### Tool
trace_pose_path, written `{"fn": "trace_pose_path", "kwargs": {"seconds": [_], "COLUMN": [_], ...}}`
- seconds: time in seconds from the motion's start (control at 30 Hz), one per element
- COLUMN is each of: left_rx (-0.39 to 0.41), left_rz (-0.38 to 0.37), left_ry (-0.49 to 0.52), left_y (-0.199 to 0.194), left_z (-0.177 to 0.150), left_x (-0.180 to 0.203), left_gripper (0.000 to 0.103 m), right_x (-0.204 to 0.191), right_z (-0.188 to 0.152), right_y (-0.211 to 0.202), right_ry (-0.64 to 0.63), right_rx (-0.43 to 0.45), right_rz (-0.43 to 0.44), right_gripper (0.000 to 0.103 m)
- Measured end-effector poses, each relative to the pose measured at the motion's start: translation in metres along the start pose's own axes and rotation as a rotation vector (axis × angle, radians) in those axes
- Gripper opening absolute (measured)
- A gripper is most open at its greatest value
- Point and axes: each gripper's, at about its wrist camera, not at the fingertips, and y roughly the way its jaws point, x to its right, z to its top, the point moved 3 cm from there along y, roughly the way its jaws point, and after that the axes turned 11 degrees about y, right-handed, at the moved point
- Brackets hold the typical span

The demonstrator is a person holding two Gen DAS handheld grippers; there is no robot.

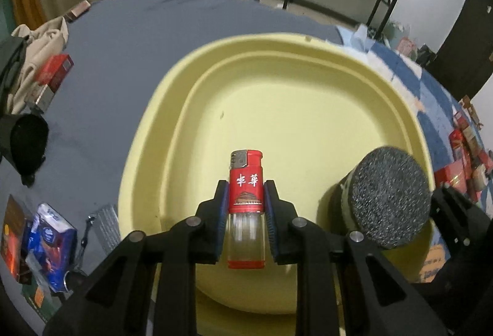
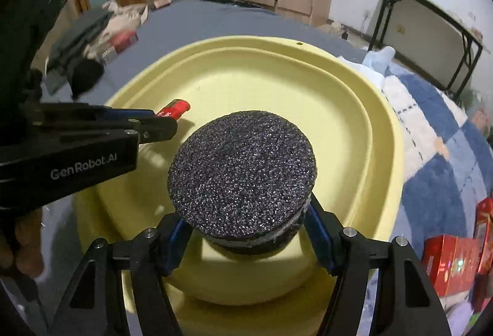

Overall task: Organize rigid objects
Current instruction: 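Carry lighter and puck to the yellow tray and release both, then grasp the red cigarette box with the left tool while the right tool grasps the second black puck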

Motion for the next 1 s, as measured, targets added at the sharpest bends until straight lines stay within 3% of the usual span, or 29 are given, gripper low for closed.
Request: {"fn": "trace_pose_path", "kwargs": {"seconds": [0.13,0.17,0.23,0.27,0.3,0.33,0.37,0.5,0.57,0.63,0.73,0.8,0.9,1.0], "left_rx": [-0.037,-0.036,-0.024,-0.014,0.0,0.028,0.058,0.129,0.182,0.242,0.322,0.363,0.341,0.214], "left_rz": [0.012,0.014,-0.01,-0.021,-0.008,0.023,0.033,-0.027,-0.104,-0.129,-0.15,-0.213,-0.23,-0.24], "left_ry": [-0.058,-0.079,-0.102,-0.101,-0.092,-0.081,-0.074,-0.025,0.018,0.064,0.089,0.084,0.148,0.247], "left_y": [0.006,0.005,-0.002,-0.007,-0.015,-0.026,-0.036,-0.079,-0.104,-0.129,-0.168,-0.186,-0.198,-0.194], "left_z": [-0.006,-0.006,-0.006,-0.004,-0.003,-0.001,0.001,0.012,0.018,0.025,0.027,0.029,0.028,0.028], "left_x": [-0.009,-0.011,-0.011,-0.009,-0.006,-0.003,0.001,0.031,0.059,0.091,0.129,0.153,0.189,0.23], "left_gripper": [0.025,0.03,0.046,0.059,0.079,0.086,0.093,0.103,0.103,0.103,0.103,0.103,0.103,0.103], "right_x": [-0.009,-0.012,-0.013,-0.013,-0.013,-0.012,-0.009,0.012,0.037,0.064,0.111,0.14,0.172,0.196], "right_z": [0.003,0.005,0.007,0.008,0.008,0.009,0.009,0.005,-0.002,-0.011,-0.033,-0.051,-0.079,-0.11], "right_y": [0.014,0.016,0.012,0.006,-0.002,-0.013,-0.025,-0.079,-0.112,-0.143,-0.197,-0.23,-0.272,-0.307], "right_ry": [-0.043,-0.043,-0.023,-0.014,-0.013,-0.006,0.008,0.072,0.124,0.176,0.237,0.276,0.346,0.387], "right_rx": [-0.02,-0.021,-0.017,0.006,0.033,0.061,0.08,0.16,0.197,0.221,0.265,0.29,0.314,0.339], "right_rz": [-0.035,-0.025,0.003,0.009,0.013,0.012,0.018,0.023,-0.003,-0.032,-0.115,-0.168,-0.224,-0.26], "right_gripper": [0.072,0.072,0.075,0.08,0.085,0.093,0.094,0.096,0.099,0.099,0.101,0.102,0.102,0.103]}}
